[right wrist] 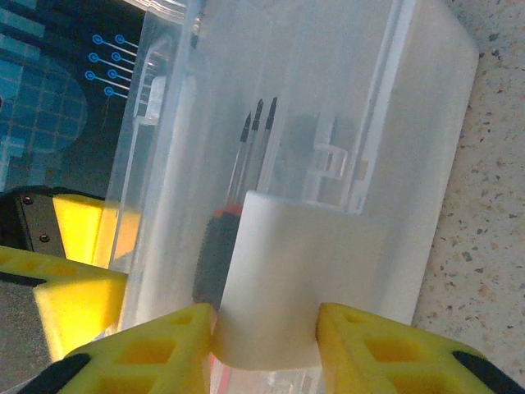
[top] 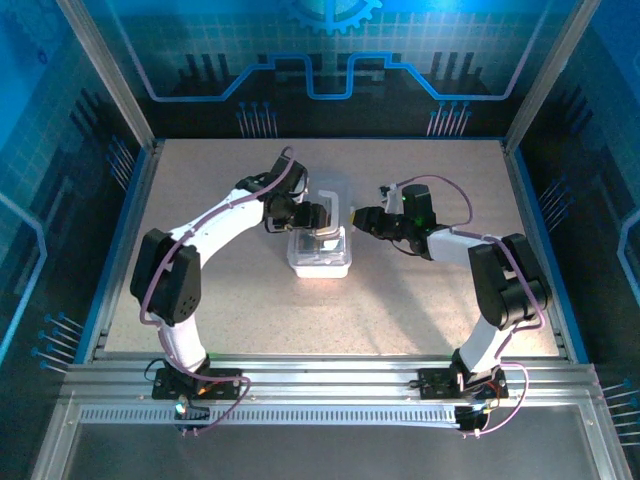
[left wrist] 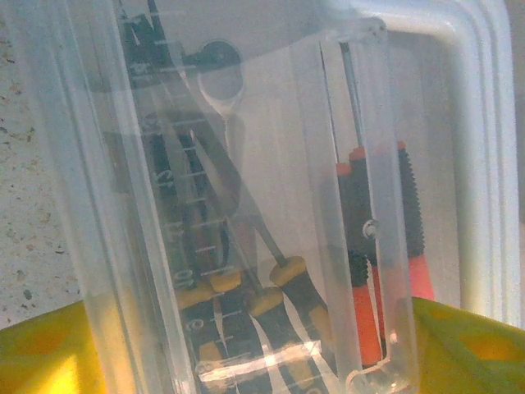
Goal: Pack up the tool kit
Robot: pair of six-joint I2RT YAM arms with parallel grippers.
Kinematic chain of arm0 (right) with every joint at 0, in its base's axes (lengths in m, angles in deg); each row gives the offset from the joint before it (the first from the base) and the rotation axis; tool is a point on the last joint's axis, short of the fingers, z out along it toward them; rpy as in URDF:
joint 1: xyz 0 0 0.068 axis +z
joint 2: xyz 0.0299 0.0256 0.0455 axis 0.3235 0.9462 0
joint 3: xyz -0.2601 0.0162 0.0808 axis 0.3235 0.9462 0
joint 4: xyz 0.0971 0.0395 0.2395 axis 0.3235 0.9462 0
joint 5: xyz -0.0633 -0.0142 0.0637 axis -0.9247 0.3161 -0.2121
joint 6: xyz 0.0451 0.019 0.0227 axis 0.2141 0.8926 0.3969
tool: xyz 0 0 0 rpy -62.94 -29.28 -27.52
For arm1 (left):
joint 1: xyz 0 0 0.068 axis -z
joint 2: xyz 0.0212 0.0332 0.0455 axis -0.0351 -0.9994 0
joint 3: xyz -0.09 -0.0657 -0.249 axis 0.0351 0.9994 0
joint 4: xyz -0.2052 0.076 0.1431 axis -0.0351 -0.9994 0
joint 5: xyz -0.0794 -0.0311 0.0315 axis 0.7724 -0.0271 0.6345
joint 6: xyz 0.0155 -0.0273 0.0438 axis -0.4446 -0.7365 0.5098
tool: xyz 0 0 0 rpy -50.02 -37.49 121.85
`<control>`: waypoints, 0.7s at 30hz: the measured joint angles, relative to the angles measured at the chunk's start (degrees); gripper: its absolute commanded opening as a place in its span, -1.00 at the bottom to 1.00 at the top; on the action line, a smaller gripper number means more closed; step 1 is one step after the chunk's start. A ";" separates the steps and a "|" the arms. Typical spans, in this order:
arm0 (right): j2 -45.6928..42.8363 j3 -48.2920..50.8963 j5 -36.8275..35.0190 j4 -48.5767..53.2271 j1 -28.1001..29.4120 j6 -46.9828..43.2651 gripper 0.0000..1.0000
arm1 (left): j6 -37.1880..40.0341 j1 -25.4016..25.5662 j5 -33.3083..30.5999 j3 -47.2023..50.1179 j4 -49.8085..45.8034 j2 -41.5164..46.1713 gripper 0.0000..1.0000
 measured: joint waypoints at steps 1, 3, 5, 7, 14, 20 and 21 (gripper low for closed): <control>-0.02 -0.02 0.00 0.00 0.00 -0.15 -0.25 | 0.00 0.35 -0.76 -0.37 -0.39 -0.26 0.18; -0.02 -0.02 0.00 -0.02 0.00 -0.17 -0.26 | 0.00 0.90 -1.99 -1.05 -1.07 -0.70 0.17; -0.02 -0.02 0.00 0.04 0.00 -0.17 -0.26 | -0.17 1.31 -2.93 -1.64 -1.70 -1.07 0.16; -0.02 -0.02 -0.11 0.17 0.00 -0.35 -0.27 | -0.20 1.49 -3.58 -2.14 -2.14 -1.46 0.16; -0.24 0.98 0.24 -1.20 -0.48 -0.33 -0.30 | -0.33 1.86 -4.31 -2.47 -2.54 -1.66 0.15; -0.39 2.10 -0.09 -1.05 -1.42 -0.33 -0.31 | -0.35 2.03 -4.48 -2.78 -2.86 -1.79 0.16; -0.39 2.27 -0.13 -0.83 -1.55 -0.33 -0.32 | -0.35 2.08 -4.48 -2.89 -3.02 -1.86 0.16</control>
